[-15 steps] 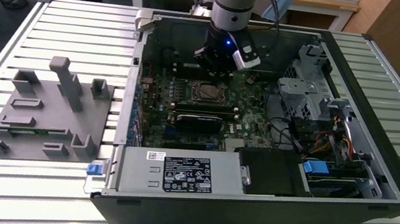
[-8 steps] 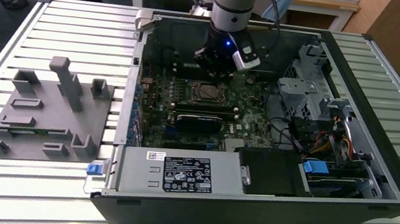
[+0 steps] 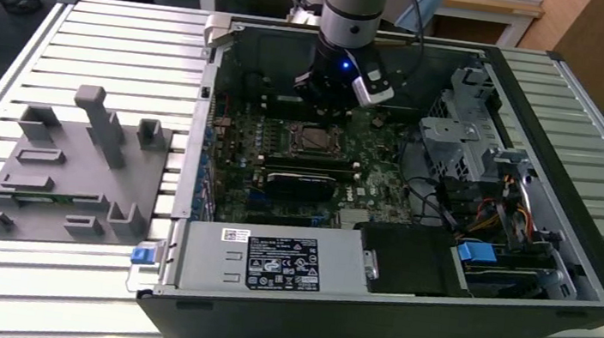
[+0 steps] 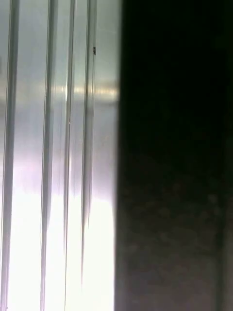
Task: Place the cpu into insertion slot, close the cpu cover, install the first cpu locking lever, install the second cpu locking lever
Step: 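Install the first cpu locking lever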
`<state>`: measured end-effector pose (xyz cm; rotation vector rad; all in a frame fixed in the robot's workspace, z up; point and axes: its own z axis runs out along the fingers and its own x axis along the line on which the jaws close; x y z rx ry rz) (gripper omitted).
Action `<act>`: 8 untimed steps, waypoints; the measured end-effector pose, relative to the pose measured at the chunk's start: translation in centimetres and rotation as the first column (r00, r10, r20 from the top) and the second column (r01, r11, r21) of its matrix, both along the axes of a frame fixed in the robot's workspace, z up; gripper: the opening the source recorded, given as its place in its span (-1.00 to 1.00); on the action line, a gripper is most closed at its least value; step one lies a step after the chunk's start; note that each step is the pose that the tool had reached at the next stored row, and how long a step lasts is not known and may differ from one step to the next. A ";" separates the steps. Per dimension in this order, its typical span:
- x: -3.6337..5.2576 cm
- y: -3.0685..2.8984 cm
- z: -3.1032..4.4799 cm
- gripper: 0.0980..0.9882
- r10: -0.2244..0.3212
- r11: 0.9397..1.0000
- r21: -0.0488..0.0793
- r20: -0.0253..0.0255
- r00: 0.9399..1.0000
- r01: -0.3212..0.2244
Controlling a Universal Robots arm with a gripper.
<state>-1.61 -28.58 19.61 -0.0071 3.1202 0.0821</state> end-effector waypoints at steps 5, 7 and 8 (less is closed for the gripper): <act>0.00 0.01 1.05 -0.98 0.000 1.000 0.001 0.000 1.000 0.000; 0.00 0.01 1.45 -0.98 0.000 1.000 0.000 0.000 1.000 0.000; 0.01 0.00 1.45 -0.98 0.000 1.000 0.001 0.000 1.000 0.000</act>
